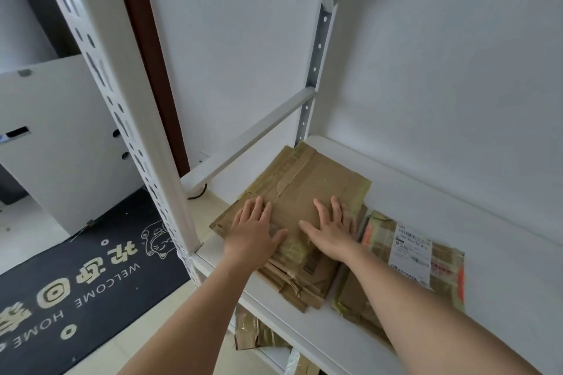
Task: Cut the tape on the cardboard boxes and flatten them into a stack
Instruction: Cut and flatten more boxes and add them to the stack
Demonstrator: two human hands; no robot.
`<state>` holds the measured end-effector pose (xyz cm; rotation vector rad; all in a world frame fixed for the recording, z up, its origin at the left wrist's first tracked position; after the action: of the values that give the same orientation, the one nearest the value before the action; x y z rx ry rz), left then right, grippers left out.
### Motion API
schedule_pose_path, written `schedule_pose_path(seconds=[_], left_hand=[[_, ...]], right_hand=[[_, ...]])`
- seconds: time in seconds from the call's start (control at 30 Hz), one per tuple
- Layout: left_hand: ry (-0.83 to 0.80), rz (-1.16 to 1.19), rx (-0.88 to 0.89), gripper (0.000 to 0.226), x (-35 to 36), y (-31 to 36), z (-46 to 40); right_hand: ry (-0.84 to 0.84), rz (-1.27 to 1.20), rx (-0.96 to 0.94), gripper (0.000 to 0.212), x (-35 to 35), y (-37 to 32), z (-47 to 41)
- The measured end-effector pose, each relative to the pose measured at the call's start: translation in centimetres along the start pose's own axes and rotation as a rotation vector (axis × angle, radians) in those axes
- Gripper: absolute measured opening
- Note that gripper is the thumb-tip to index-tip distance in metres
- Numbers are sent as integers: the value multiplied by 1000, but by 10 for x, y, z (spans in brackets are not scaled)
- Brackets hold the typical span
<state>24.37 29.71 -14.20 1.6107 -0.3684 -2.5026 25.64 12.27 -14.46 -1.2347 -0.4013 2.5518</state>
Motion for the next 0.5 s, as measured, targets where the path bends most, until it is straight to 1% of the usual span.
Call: schedule_pose_path(seconds=[0.07,0.1,0.23,0.37,0.5], left_hand=[[18,-34,-26,75,-6,6,6],[32,-48,-35,74,-10,9,10],[119,-16,-29,63,-26,30,32],[170,1,74,59,-34,79,60],[170,-13,200,55,-16,149,95]], right_hand=[[-56,2,16,71,-5,2,7],[-55,17,16,70,-9,4,11],[89,123,-72,68,-27,16,34],[269,180,-122,64,-43,52,85],[302,134,-54,62,-37,126,142]])
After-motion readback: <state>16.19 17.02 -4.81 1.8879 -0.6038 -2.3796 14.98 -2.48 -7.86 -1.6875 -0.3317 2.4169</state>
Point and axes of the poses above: each hand's wrist, its own z-axis away from the middle knuckle, its own x-axis out of the palm, y = z × x, the point moved 8 cm from there along -z, towards the middle knuckle, and after that the axes turned 11 degrees about -y, right-handed, at the moved point
